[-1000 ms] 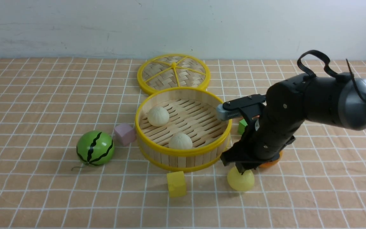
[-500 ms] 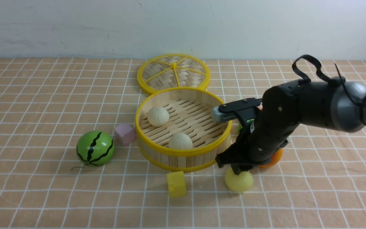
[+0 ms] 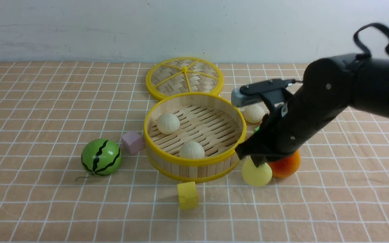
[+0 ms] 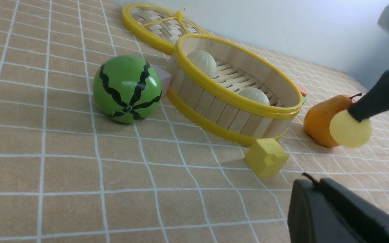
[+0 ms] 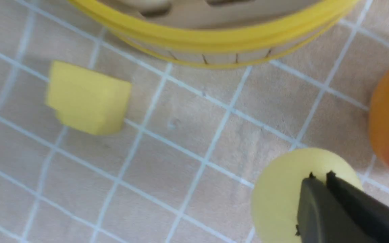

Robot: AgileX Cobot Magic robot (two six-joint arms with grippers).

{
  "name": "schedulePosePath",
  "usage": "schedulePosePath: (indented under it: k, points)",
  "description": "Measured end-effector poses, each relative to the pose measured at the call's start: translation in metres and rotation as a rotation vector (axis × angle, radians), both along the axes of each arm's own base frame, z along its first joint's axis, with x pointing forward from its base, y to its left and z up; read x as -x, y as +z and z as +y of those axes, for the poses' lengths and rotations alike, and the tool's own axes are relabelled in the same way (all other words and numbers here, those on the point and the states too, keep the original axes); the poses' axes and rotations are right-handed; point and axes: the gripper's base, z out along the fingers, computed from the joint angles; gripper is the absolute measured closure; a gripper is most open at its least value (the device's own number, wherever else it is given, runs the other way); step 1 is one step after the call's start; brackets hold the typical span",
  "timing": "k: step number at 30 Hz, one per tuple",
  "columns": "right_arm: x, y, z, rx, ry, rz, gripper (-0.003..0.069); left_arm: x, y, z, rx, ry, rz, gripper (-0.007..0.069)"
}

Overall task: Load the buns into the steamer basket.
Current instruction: Use the right arm to put the steamed stuffed bun into the steamer

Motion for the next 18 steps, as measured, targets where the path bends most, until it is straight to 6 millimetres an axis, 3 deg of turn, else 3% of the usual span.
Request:
schedulePosePath:
  k: [2, 7, 12, 14, 18]
  points:
    - [-0.005, 0.024, 0.007, -0.084, 0.022, -0.079, 0.0662, 0.0, 0.0, 0.0, 0.0, 0.0, 0.0, 0.0608]
    - [-0.034, 0.036, 0.024, -0.151, 0.042, -0.19, 0.0658, 0.0, 0.0, 0.0, 0.0, 0.0, 0.0, 0.0608]
    - [-0.063, 0.018, 0.037, -0.131, 0.05, -0.199, 0.0657, 0.0, 0.0, 0.0, 0.0, 0.0, 0.0, 0.0608]
    - [-0.08, -0.002, 0.044, -0.097, 0.061, -0.186, 0.0657, 0.0, 0.0, 0.0, 0.0, 0.0, 0.0, 0.0608]
    - [-0.092, -0.024, 0.048, -0.043, 0.071, -0.147, 0.0654, 0.0, 0.0, 0.0, 0.0, 0.0, 0.0, 0.0608]
